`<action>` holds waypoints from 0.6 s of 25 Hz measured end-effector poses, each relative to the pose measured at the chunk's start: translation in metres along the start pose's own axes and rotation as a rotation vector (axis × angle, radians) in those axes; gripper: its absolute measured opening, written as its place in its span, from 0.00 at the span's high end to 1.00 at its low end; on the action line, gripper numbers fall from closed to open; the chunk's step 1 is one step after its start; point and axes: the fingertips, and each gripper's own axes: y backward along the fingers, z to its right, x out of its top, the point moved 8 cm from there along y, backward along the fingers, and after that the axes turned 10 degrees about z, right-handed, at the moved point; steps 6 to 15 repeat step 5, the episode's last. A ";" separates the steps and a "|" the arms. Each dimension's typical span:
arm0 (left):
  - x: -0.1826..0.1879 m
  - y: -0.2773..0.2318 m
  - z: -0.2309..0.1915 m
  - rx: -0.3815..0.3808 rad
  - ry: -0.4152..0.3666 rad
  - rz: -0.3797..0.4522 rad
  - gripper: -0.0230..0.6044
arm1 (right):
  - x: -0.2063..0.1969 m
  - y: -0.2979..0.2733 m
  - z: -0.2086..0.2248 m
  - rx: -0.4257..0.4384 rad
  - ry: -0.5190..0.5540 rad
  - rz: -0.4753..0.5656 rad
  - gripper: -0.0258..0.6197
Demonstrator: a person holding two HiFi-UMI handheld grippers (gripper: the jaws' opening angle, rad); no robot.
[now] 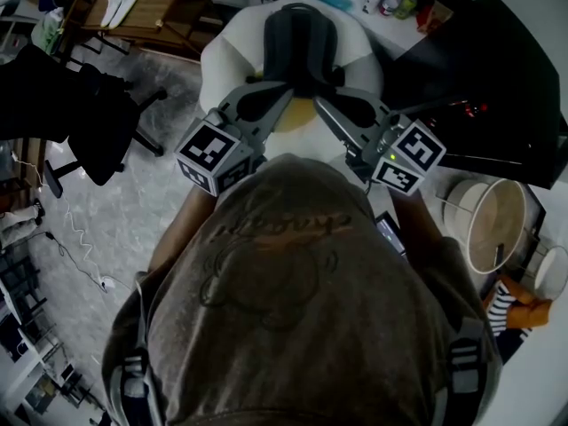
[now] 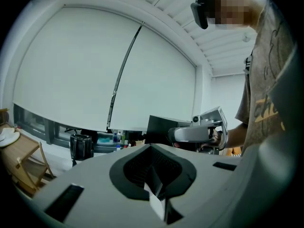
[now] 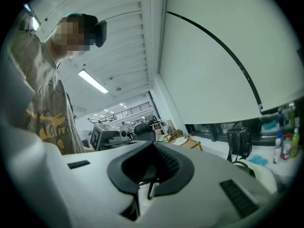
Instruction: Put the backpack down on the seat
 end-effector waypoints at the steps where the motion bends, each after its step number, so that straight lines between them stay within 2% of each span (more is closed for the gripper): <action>1: -0.001 0.000 0.000 0.004 0.001 0.000 0.96 | 0.000 -0.001 0.001 0.001 -0.001 0.000 0.96; 15: -0.002 -0.001 -0.002 0.023 0.012 -0.004 0.96 | -0.002 -0.002 0.006 0.010 -0.005 -0.005 0.96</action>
